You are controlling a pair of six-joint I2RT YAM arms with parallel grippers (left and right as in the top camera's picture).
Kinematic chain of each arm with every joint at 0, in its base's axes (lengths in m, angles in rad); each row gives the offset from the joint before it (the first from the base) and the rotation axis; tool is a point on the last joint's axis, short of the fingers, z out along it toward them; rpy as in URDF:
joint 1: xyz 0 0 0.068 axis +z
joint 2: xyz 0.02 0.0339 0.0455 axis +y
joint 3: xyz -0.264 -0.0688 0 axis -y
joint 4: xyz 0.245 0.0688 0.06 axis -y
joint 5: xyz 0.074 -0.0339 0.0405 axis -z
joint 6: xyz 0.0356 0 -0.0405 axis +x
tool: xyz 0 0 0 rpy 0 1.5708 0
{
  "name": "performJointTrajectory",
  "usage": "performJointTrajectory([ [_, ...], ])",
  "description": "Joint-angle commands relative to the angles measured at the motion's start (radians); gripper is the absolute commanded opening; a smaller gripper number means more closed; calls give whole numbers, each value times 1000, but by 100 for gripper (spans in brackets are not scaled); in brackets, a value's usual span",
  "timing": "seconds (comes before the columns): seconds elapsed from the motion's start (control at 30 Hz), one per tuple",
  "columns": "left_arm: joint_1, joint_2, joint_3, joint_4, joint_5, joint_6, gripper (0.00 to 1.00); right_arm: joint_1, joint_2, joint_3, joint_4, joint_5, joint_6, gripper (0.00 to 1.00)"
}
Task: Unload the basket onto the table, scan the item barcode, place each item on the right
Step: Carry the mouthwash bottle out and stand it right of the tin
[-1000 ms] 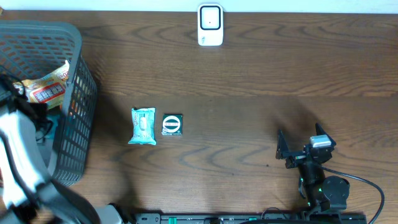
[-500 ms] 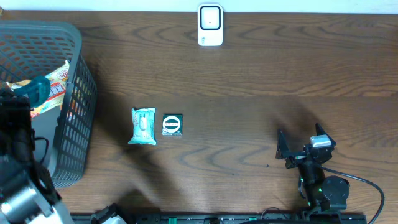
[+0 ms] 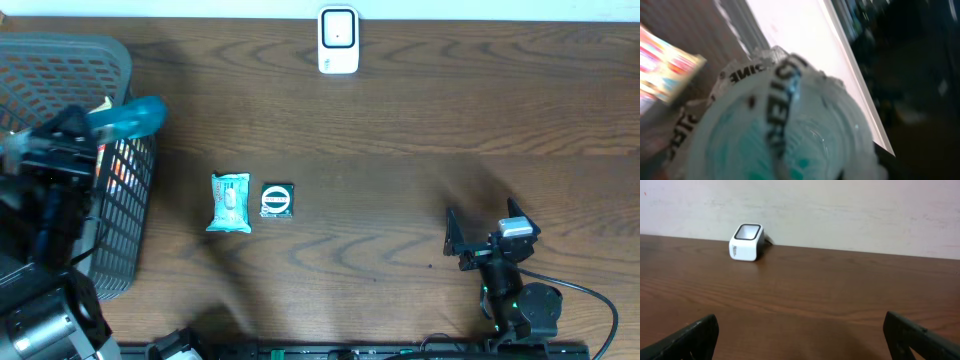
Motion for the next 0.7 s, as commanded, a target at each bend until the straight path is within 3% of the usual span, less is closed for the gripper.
performJointTrajectory([
  [0.0,-115,-1,26,21,69,19,67,10,-8,-1,-4,1,-4,99],
  [0.23,-402,77,26,20,-7,60,67,10,-8,-1,-4,2,-4,99],
  [0.43,-726,250,26,20,-182,98,67,10,-8,-1,-4,1,-4,99],
  [0.67,-975,462,26,21,-324,105,67,10,-8,-1,-4,2,-4,99],
])
